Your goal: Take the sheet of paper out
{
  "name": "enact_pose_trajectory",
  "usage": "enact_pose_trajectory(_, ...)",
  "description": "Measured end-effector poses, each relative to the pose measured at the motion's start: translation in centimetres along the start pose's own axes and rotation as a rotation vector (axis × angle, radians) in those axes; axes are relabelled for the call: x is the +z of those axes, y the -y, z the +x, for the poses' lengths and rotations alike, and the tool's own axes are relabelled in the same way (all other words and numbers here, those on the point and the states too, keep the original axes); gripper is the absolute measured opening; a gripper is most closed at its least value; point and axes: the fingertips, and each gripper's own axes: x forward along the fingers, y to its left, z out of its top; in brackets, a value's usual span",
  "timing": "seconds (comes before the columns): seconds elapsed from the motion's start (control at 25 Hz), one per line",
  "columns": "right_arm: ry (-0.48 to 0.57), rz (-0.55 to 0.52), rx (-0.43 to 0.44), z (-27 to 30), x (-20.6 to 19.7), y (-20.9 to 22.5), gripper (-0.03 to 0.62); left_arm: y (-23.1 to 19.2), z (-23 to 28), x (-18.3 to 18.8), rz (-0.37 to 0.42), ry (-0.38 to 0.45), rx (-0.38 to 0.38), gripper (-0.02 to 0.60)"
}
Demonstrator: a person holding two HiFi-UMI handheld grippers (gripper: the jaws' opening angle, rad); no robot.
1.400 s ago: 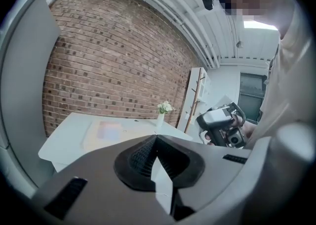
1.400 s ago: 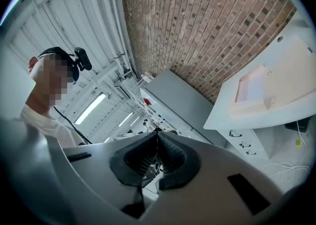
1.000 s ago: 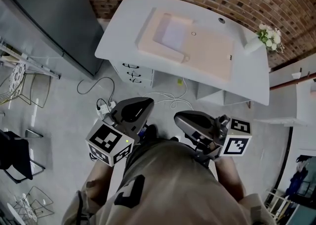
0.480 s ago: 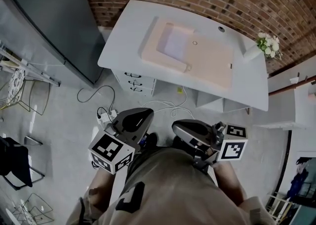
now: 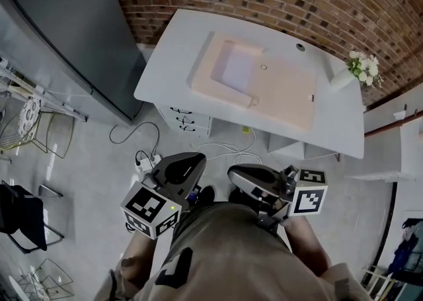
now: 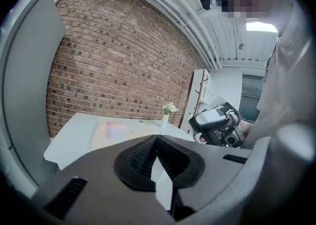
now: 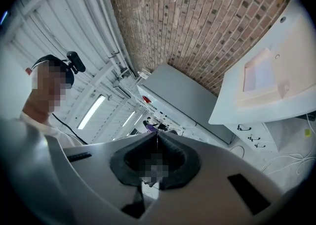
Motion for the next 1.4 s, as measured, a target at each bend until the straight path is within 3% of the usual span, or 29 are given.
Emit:
enact_pose_trajectory(0.76, 0.104, 0.075, 0.011, -7.1, 6.2, 4.5, 0.025, 2.4, 9.4, 2.2, 0.041, -0.086, -0.034, 0.014)
enact_pose_trajectory(1.4, 0.12, 0.119, 0.095, -12.9, 11.2, 8.2, 0.025, 4.8, 16.6, 4.4, 0.089, -0.128, 0.03, 0.014)
